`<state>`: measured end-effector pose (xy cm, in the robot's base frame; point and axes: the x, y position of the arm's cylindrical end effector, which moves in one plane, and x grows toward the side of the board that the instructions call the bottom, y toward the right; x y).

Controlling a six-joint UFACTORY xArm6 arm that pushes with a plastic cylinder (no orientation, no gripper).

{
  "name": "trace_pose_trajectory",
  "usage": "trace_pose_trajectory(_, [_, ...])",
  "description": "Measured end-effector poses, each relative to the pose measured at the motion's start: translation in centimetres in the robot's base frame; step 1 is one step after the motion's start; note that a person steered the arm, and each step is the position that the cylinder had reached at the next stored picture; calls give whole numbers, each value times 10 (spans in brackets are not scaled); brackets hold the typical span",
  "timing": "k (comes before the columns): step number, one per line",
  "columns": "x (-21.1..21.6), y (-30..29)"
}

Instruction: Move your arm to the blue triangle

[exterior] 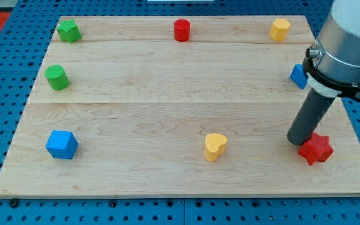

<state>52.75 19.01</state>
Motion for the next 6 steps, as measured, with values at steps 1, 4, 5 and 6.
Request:
trace_pose_trajectory(1, [-4,0])
trace_pose_trajectory(4, [-88,2])
trace_pose_trajectory(5, [-102,-1])
trace_pose_trajectory(6, [-97,18])
